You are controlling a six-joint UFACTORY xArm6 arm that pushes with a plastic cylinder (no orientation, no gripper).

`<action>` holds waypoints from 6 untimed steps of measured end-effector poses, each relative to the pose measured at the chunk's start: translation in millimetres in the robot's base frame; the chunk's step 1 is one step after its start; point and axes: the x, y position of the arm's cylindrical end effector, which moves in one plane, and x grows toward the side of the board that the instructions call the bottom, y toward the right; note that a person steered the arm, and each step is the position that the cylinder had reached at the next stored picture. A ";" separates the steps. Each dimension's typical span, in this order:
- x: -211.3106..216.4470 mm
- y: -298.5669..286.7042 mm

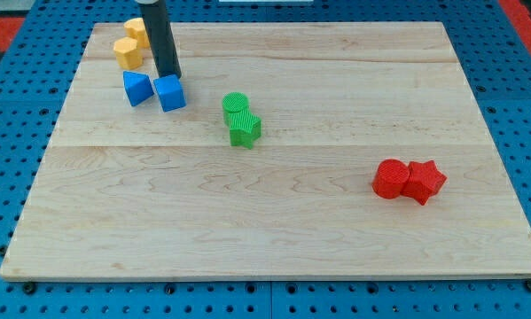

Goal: Adjust the blue cube at the right side of the blue triangle

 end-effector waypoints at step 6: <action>27.2 8.7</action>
